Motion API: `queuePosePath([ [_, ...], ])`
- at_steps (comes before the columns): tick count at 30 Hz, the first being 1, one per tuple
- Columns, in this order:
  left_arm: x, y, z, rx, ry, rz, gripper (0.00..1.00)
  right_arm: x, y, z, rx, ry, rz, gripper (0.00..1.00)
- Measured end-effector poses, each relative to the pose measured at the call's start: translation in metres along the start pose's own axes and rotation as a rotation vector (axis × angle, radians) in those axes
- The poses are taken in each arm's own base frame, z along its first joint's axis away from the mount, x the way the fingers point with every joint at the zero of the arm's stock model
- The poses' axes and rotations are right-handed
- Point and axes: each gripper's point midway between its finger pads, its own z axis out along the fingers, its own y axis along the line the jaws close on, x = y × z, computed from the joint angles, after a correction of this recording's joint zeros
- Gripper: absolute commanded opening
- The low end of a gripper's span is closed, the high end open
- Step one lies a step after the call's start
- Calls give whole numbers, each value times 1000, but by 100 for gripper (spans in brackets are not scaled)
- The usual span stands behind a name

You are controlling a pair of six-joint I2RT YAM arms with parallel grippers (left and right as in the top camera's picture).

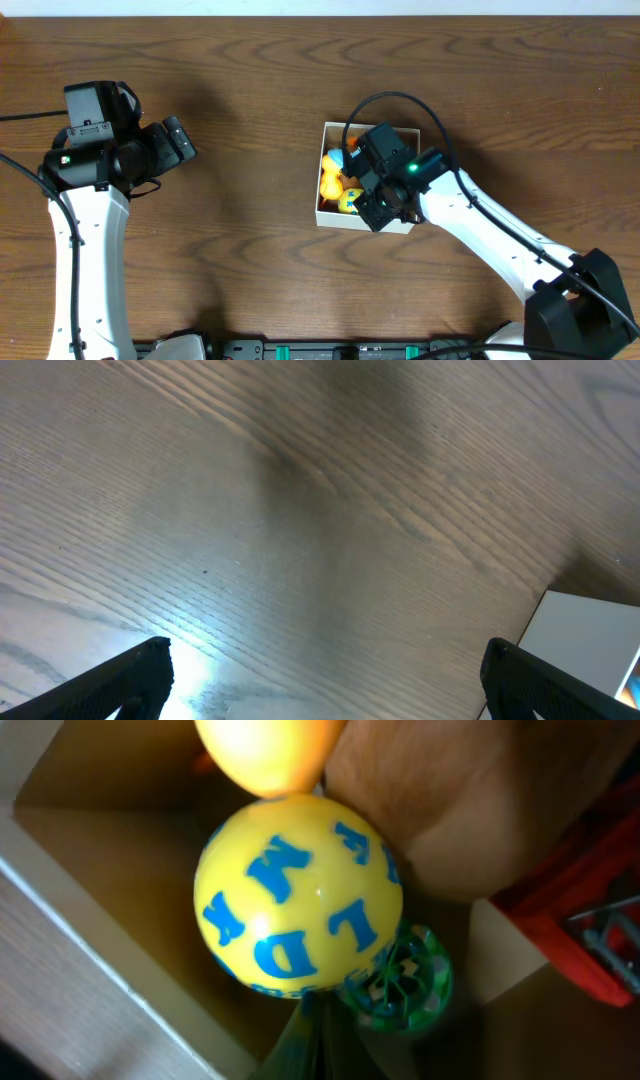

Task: Pack container

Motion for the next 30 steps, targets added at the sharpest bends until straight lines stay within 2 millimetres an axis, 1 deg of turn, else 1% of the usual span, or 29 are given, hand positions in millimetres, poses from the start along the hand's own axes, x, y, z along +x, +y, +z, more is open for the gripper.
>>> queuePosePath([
  [4, 0, 0, 0, 0, 1, 0, 98, -9, 0, 0, 2, -38, -5, 1],
  [7, 1, 0, 0, -1, 3, 0, 98, -15, -5, -2, 32, -57, 3, 1],
  [9, 1, 0, 0, -1, 3, 0, 98, -23, -13, -10, 80, -76, 22, 1],
  [12, 1, 0, 0, -1, 3, 0, 98, -47, -32, -37, 174, -141, 81, 1],
  [14, 1, 0, 0, -1, 3, 0, 98, -66, -51, -63, 237, -210, 153, 2],
  [16, 1, 0, 0, -1, 3, 0, 98, -79, -77, -91, 290, -284, 256, 1],
  [18, 1, 0, 0, 0, 3, 0, 98, -78, -103, -111, 325, -328, 346, 1],
  [20, 1, 0, 0, -1, 3, 0, 98, -69, -129, -122, 347, -342, 438, 1],
  [22, 1, 0, 0, -1, 3, 0, 98, -59, -151, -123, 353, -337, 515, 1],
  [24, 1, 0, 0, -1, 4, 0, 98, -46, -166, -115, 345, -311, 570, 1],
  [25, 1, 0, 0, -1, 3, 0, 98, -42, -170, -110, 341, -299, 586, 1],
  [27, 1, 0, 0, -1, 3, 0, 98, -36, -176, -93, 316, -275, 614, 1],
  [30, 1, 0, 0, -1, 4, 0, 98, -36, -176, -66, 262, -246, 611, 1],
])
